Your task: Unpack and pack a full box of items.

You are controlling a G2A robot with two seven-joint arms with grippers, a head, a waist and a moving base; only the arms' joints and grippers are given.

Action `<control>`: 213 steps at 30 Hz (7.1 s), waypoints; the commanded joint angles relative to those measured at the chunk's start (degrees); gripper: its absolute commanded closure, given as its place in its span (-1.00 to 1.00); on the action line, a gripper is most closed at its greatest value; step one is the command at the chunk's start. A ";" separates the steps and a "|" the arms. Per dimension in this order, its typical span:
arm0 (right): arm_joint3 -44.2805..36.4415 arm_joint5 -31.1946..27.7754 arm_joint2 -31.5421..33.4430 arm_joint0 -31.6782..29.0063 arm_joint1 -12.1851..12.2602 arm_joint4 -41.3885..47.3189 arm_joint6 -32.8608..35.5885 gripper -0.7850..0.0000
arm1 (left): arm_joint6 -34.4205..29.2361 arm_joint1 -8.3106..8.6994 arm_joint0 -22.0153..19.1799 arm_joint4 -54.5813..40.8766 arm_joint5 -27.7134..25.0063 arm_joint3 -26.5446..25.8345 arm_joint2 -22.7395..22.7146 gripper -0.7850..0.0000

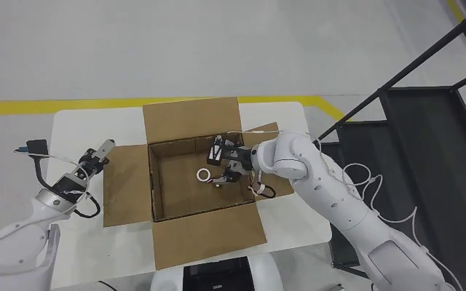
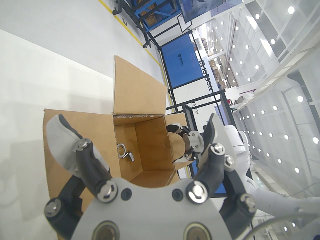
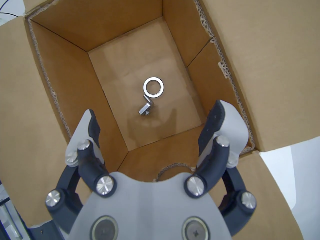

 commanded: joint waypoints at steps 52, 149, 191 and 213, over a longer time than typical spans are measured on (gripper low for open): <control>15.88 4.05 -18.54 11.28 -6.74 2.36 3.11 -1.00 | 0.00 0.00 0.00 0.00 0.00 0.00 0.00 -1.00; -0.32 -10.83 12.14 -3.51 -0.91 11.61 -12.31 1.00 | 0.00 0.00 0.00 0.00 0.00 0.00 0.00 -1.00; -12.63 0.59 56.91 -43.31 8.56 30.80 6.07 1.00 | 0.00 0.00 0.00 0.00 0.00 0.00 0.00 -1.00; 5.61 5.06 39.32 -36.40 8.14 9.92 -6.49 1.00 | 0.00 0.00 0.00 0.00 0.00 0.00 0.00 -1.00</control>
